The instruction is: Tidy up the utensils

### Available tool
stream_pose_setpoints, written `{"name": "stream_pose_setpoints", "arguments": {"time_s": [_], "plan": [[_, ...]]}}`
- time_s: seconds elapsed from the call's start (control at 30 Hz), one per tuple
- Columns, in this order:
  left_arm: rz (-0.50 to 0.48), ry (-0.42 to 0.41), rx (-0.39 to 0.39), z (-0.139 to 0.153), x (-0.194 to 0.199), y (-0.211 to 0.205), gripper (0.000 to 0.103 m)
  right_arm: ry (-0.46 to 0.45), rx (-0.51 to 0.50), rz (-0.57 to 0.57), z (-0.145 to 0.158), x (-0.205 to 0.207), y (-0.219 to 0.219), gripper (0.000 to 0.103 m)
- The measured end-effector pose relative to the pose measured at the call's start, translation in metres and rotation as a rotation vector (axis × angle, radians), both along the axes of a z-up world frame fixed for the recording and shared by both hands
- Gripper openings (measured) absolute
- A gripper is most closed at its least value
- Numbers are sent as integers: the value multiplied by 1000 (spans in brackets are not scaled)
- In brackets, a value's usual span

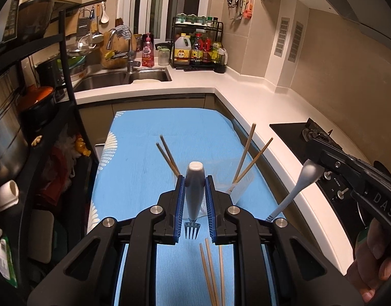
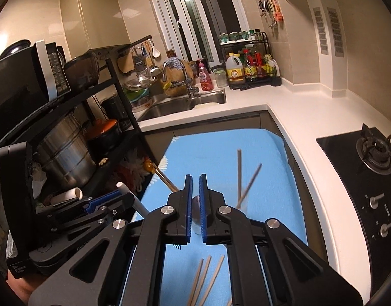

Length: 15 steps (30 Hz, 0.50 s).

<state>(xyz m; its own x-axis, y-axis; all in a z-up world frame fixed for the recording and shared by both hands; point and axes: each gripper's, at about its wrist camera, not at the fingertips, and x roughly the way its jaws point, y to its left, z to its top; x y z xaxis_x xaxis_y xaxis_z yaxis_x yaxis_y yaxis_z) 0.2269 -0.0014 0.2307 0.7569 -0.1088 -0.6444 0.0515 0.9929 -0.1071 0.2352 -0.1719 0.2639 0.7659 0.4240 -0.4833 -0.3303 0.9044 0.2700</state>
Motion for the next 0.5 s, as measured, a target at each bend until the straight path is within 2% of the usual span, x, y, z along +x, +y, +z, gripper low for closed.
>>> {"name": "stream_pose_setpoints", "arguments": {"time_s": [0.17,0.33,0.43,0.5], "plan": [[-27,4,-29,36,16,2,16,-15,31,24,29,20,9,4],[-35,-28,-25,67,39,-1,16,-46,58,31,56,44,16,0],[-33,-35,-26,71,55,-3,16,-76,58,26,67,57,20,0],[-35,-31,-29,67,66,-4,16,-76,47,28,64,68,24,0]]}}
